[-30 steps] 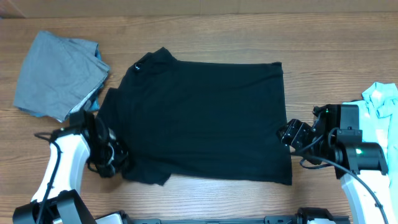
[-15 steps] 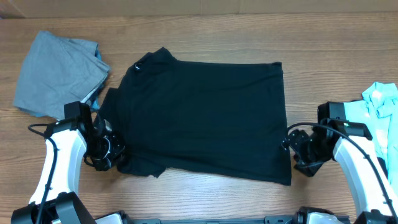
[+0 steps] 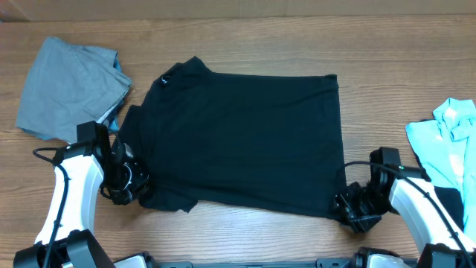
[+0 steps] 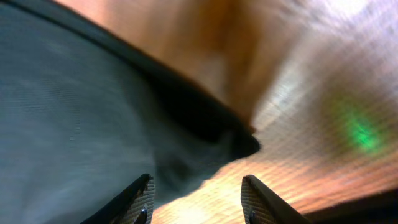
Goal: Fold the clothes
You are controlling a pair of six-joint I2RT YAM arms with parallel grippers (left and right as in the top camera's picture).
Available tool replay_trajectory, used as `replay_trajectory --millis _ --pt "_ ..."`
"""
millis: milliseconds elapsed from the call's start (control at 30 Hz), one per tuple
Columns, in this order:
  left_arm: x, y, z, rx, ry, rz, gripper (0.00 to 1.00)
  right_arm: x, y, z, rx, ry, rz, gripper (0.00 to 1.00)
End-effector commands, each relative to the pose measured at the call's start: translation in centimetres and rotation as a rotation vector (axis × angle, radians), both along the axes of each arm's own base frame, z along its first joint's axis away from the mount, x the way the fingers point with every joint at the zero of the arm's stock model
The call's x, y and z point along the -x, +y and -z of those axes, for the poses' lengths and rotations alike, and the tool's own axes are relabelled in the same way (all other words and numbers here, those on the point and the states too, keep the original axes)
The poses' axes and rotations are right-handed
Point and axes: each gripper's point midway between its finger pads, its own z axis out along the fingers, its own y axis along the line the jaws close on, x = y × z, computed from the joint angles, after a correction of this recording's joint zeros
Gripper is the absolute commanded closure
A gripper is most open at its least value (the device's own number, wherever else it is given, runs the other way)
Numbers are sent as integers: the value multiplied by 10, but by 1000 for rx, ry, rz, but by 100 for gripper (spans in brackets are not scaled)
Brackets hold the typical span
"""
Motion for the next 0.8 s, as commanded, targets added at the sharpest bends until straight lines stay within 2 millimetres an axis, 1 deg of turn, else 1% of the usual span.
replay_trajectory --millis 0,133,200,333,400,467,533,600,633,767 --pt "-4 2 -2 -17 -22 41 96 4 1 2 -1 22 37 52" --pt "-4 2 -2 -18 -25 46 96 4 1 2 -1 21 37 53" --pt "-4 2 -2 -18 -25 46 96 5 0 3 2 24 41 55" --pt "-4 2 -2 -18 -25 46 96 8 1 12 9 32 87 59" --pt "-4 2 -2 -18 -25 46 96 13 2 17 11 45 107 60" --pt "-4 2 -2 -18 -24 46 96 16 2 20 13 50 104 69" --pt "-4 2 -2 -18 -24 46 96 15 0 19 19 40 85 84" --pt "-4 2 -2 -17 -24 47 96 9 0 15 13 13 55 93" --pt "-3 2 -2 -16 -21 47 96 5 -1 10 12 2 39 96" --pt "1 -1 -4 -2 -4 53 96 -14 -6 -19 27 -67 -28 96"
